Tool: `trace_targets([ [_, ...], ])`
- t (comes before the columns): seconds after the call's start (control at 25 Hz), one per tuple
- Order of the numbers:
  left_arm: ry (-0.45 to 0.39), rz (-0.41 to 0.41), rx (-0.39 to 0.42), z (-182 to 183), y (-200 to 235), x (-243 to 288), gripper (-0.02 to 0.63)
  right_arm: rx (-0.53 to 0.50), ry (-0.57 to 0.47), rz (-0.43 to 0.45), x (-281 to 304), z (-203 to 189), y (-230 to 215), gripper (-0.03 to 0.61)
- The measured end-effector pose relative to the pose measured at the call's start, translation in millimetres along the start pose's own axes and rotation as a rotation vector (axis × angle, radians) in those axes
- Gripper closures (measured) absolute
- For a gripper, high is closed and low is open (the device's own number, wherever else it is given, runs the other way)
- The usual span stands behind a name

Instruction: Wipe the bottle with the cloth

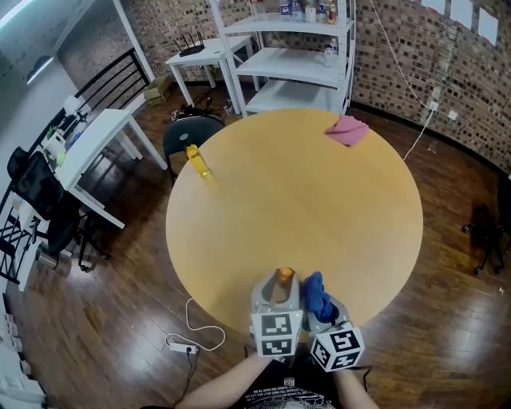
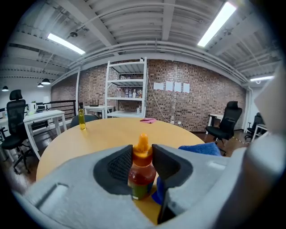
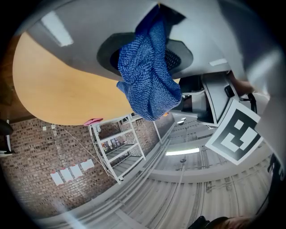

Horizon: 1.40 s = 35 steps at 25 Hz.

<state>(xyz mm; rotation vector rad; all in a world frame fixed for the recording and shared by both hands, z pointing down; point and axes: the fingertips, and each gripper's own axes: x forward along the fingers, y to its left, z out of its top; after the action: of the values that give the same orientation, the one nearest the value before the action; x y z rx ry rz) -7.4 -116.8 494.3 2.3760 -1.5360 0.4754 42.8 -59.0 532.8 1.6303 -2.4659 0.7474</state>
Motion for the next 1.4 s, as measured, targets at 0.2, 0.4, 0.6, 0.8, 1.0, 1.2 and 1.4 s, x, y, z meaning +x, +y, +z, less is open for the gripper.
trace_targets([
  [0.2, -0.012, -0.052, 0.029, 1, -3, 1, 0.476, 0.005, -0.004, 0.002, 0, 1, 0, 0.469],
  [0.4, -0.029, -0.171, 0.085, 0, -5, 1, 0.474, 0.006, -0.008, 0.006, 3, 1, 1, 0.469],
  [0.6, -0.049, -0.349, 0.15, 1, -7, -4, 0.462, 0.003, -0.02, 0.0, 9, 7, 1, 0.469],
  [0.8, -0.028, -0.534, 0.191, 2, -10, -2, 0.462, -0.028, -0.026, 0.001, 24, 19, -4, 0.469],
  [1.0, -0.018, -0.607, 0.213, 0, -11, -4, 0.47, -0.102, -0.034, 0.009, 35, 40, -11, 0.469],
  [1.2, -0.029, -0.611, 0.214, 2, -11, -4, 0.476, -0.141, -0.048, 0.023, 45, 60, -9, 0.469],
  [1.4, -0.033, -0.621, 0.192, 1, -11, -3, 0.476, -0.177, -0.022, 0.063, 54, 54, 2, 0.469],
])
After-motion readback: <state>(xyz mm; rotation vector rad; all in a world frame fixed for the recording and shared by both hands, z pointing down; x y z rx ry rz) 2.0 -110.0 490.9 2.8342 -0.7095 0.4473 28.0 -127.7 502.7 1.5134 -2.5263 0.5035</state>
